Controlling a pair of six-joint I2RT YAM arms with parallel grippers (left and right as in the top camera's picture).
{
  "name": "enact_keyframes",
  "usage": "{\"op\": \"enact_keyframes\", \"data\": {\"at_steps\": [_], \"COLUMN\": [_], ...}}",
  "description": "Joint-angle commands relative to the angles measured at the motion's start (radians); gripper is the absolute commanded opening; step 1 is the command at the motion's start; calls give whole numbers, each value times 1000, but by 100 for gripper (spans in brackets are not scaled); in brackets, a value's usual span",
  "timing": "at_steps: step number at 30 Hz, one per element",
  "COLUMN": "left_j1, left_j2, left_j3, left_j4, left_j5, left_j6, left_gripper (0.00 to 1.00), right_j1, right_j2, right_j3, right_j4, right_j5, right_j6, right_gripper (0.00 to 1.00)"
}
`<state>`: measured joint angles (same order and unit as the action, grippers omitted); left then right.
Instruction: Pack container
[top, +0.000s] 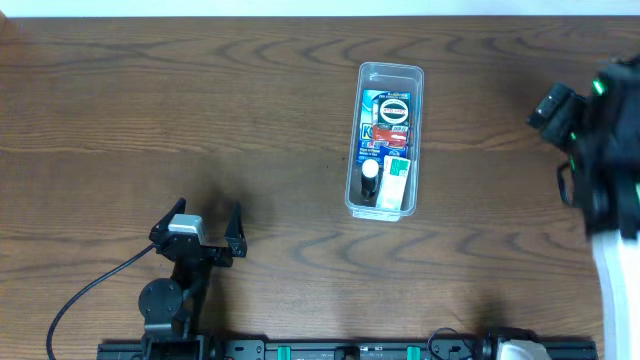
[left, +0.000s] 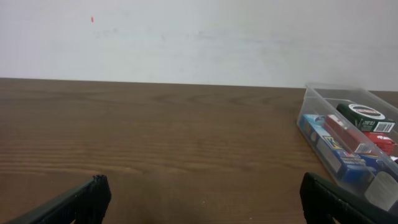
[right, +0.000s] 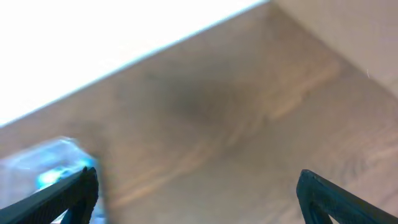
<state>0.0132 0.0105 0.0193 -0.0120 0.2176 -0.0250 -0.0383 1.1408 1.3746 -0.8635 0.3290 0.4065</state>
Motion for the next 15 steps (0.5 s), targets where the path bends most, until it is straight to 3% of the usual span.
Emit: {"op": "enact_keyframes", "data": {"at_steps": [1, 10, 15], "left_j1": [6, 6, 6], "left_j2": [-6, -6, -6], "left_j3": [-15, -15, -15], "left_j4": [-39, -39, -39], "left_j5": [6, 6, 7], "left_j6": [10, 10, 10], "left_gripper": [98, 98, 98], "right_j1": [24, 24, 24], "right_j2": [-116, -335, -438], "right_j3": [3, -13, -169], "right_j4": [-5, -35, 59], "right_j5": [15, 7, -68], "right_j6": [4, -3, -4], "right_gripper": [99, 99, 99]}}
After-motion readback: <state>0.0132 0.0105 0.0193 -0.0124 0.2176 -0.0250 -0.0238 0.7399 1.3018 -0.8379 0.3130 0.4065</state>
